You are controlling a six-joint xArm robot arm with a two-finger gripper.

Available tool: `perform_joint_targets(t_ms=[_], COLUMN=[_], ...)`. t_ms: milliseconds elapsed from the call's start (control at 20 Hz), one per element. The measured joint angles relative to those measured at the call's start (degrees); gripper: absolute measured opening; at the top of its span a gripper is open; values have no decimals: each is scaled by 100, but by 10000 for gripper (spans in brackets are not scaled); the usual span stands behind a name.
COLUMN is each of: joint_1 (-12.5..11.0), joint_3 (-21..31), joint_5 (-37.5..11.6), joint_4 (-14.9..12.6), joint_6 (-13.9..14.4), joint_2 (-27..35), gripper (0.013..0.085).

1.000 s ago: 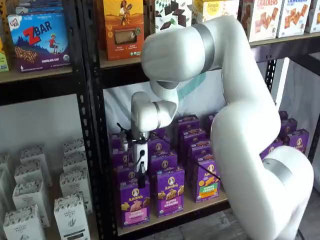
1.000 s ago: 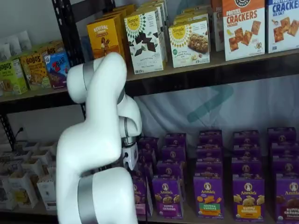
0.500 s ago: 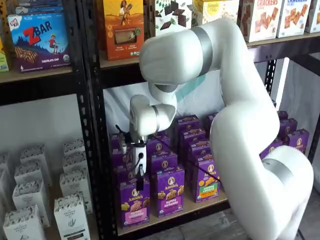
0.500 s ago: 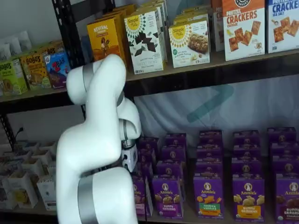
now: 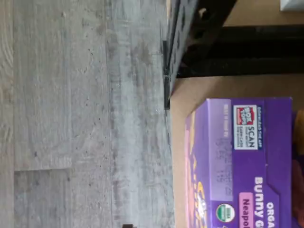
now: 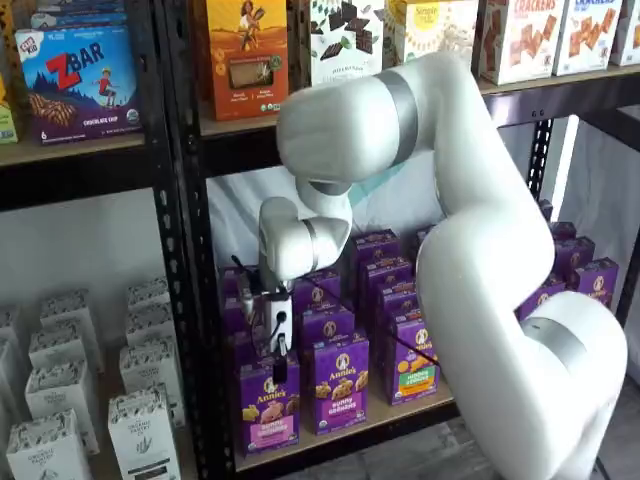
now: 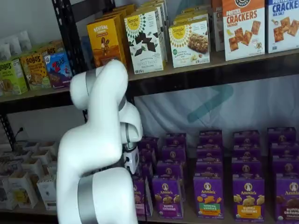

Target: Pick up the purple box with a pink patch in the middle, on the bottom shelf, the first box from the left

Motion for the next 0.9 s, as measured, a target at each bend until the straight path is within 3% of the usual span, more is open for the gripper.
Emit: perform_joint_targets(t_ms=[550, 900], joint_1=[-73, -32], joint_3=[-710, -754], joint_5=[244, 85], joint_4=[-180, -357], joint_6=[92, 276], joint_2=[593, 771], gripper=[850, 850])
